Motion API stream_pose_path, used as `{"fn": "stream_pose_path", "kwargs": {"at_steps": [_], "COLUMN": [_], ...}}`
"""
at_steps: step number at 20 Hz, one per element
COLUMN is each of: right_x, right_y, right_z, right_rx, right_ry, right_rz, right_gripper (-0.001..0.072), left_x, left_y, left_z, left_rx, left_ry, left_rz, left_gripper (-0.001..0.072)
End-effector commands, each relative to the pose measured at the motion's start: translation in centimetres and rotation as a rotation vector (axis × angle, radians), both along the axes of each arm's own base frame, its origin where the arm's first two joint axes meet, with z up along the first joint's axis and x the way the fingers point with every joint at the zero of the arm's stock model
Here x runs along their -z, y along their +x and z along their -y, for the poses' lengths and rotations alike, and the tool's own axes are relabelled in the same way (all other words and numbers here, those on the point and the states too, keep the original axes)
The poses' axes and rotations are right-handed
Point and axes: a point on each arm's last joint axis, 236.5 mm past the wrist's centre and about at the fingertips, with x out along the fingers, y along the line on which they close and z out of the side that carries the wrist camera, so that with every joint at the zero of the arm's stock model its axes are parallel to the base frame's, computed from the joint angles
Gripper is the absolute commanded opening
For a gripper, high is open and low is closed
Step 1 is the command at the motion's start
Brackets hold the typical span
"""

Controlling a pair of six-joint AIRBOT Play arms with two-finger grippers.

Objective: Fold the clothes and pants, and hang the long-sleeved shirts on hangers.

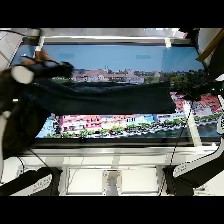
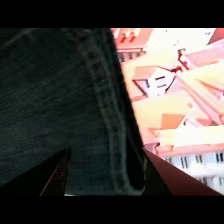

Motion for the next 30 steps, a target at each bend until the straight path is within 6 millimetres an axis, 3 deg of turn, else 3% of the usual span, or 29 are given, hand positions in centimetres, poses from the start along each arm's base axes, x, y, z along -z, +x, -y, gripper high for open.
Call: {"fn": "stream_pose_path", "kwargs": {"at_steps": [1,4,7,11,16,17,19,20,21,22,23,25,29,30], "right_x": [1.4,2.6,3.4,4.9,5.5,5.5,5.3,5.0,4.4,3.3,1.7,-2.9,-15.3,-17.2], "right_y": [0.6,1.2,1.6,1.3,1.8,1.9,1.6,1.2,0.8,0.2,-0.5,-1.0,4.3,4.9], "right_z": [-0.7,0.2,0.2,-1.1,-4.9,-5.9,-7.8,-8.8,-9.6,-10.4,-11.2,-12.7,-15.6,-16.5], "right_rx": [-0.004,0.010,0.012,-0.011,-0.099,-0.123,-0.175,-0.202,-0.228,-0.265,-0.309,-0.389,-0.354,-0.362], "right_ry": [0.166,0.155,0.144,0.174,0.187,0.189,0.204,0.220,0.241,0.271,0.317,0.417,0.447,0.413], "right_rz": [0.045,0.067,0.075,0.034,0.021,0.017,0.002,-0.010,-0.021,-0.033,-0.042,-0.011,0.345,0.389], "right_gripper": [0.0516,0.0513,0.0509,0.0509,0.0506,0.0461,0.0446,0.0340,0.0162,0.0025,0.0022,0.0021,0.0021,0.0021], "left_x": [4.2,8.1,10.2,11.2,11.2,11.3,12.1,12.9,14.1,15.3,16.6,18.0,20.9,21.8], "left_y": [-0.2,-0.1,0.2,0.0,-0.2,-0.3,-0.4,-0.3,-0.3,-0.5,-0.9,-2.3,-5.8,-7.0], "left_z": [9.2,13.4,16.0,17.2,17.5,17.7,17.9,17.9,17.9,18.0,18.4,20.1,24.3,25.5], "left_rx": [0.152,0.217,0.255,0.272,0.301,0.304,0.310,0.311,0.310,0.313,0.320,0.332,0.377,0.384], "left_ry": [0.013,0.035,0.046,0.051,0.075,0.076,0.084,0.090,0.097,0.103,0.099,0.051,-0.012,-0.040], "left_rz": [0.000,-0.053,-0.078,-0.081,-0.065,-0.066,-0.076,-0.090,-0.110,-0.136,-0.171,-0.233,-0.335,-0.374], "left_gripper": [0.0474,0.0473,0.0473,0.0474,0.0474,0.0474,0.0473,0.0471,0.0411,0.0204,0.0049,0.0041,0.0041,0.0041]}}
